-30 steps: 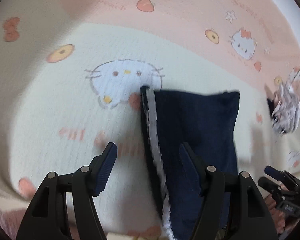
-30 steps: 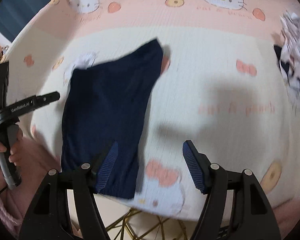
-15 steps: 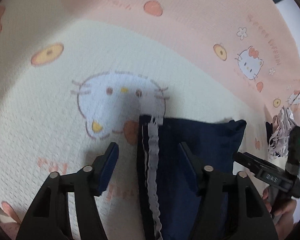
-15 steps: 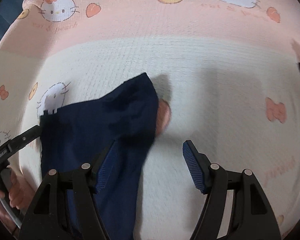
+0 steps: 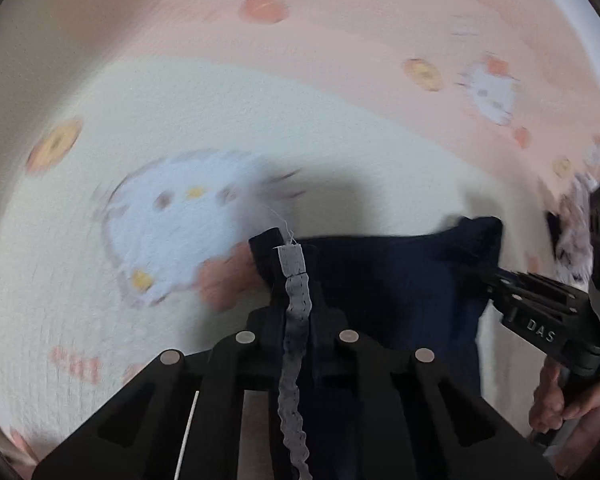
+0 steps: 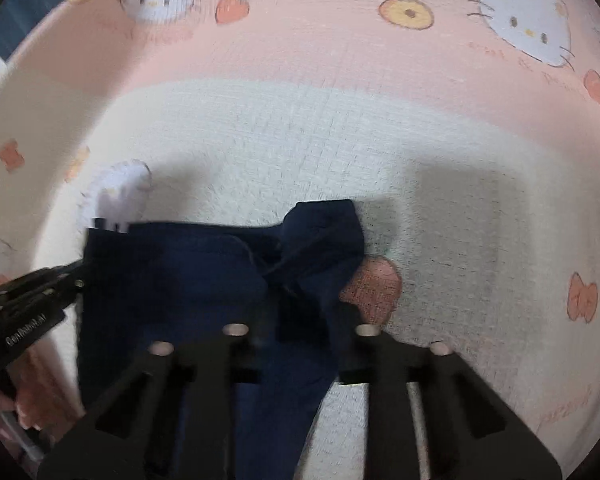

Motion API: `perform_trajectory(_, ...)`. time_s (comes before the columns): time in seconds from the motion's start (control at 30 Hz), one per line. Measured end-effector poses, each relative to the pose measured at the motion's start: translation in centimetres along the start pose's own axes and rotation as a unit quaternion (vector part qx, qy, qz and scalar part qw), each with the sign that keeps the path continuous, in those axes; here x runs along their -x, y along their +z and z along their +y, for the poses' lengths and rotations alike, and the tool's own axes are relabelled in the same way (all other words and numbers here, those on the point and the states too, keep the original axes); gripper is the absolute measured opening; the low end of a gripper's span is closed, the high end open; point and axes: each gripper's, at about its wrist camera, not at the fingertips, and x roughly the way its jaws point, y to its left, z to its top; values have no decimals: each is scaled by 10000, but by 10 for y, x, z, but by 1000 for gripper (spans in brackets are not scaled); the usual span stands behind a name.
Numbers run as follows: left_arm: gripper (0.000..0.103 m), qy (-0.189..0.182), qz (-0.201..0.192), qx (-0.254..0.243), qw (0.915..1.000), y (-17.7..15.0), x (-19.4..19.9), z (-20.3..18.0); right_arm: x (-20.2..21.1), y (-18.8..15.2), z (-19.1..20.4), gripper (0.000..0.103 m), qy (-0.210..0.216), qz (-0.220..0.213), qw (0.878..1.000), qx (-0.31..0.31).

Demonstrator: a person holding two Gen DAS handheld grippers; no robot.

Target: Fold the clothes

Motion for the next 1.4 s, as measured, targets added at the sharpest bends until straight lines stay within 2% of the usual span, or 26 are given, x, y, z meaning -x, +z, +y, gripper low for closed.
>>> perform_trajectory(0.13,11,-127,-91,-448,9989,14,1,-21,32,-5,-20,14,-82,-474,9987,-144)
perform_trajectory(0.2,11,-153,-62,-419,9990,23,-5,-21,40,-3,-33,14,-284,-596,9974,-273)
perform_trajectory(0.33,13,-409,84,-202,9989,36,-20,-13,37,10,-57,14,-107,-509,9969,-591)
perform_trajectory(0.4,27,-236,242,-180,9993,38,-31,-10,20,20,-54,20,-302,-351,9975,-541)
perform_trajectory(0.47,30,90,385,-141,9991,38,-34,-4,-6,24,-53,23,-615,-59,9968,-510)
perform_trajectory(0.5,32,167,312,-102,9993,37,-27,0,-14,24,-52,23,-617,53,9967,-526)
perform_trajectory(0.6,46,338,135,-8,9993,34,-10,12,-11,22,-43,38,-397,-98,9978,-531)
perform_trajectory(0.63,46,319,167,34,9993,33,-9,16,-5,20,-41,43,-372,-249,9976,-533)
perform_trajectory(0.77,46,211,175,271,9993,28,1,27,10,11,-39,44,-727,-348,9942,-716)
perform_trajectory(0.83,46,260,19,302,9992,17,12,26,19,-7,-36,44,-789,-238,9941,-709)
perform_trajectory(0.87,46,156,57,328,9993,9,15,25,23,-17,-35,44,-820,-183,9940,-705)
perform_trajectory(0.93,46,-217,210,378,9988,-8,19,20,31,-36,-30,44,-714,-111,9948,-713)
perform_trajectory(1.03,46,-428,395,193,9981,-20,16,3,33,-58,-8,44,-297,35,9973,-677)
perform_trajectory(1.1,46,-357,594,67,9976,-29,6,-5,30,-68,9,44,-114,96,9980,-616)
perform_trajectory(1.2,46,536,720,-135,9959,-38,-5,-4,19,-78,27,44,-106,220,9980,-577)
perform_trajectory(1.23,46,709,722,-158,9947,-39,-6,-3,19,-83,31,44,-161,233,9981,-552)
perform_trajectory(1.33,46,546,657,191,9962,-44,5,7,22,-97,40,44,-356,248,9979,-485)
perform_trajectory(1.4,46,331,599,494,9964,-49,13,10,24,-101,40,51,-385,265,9976,-508)
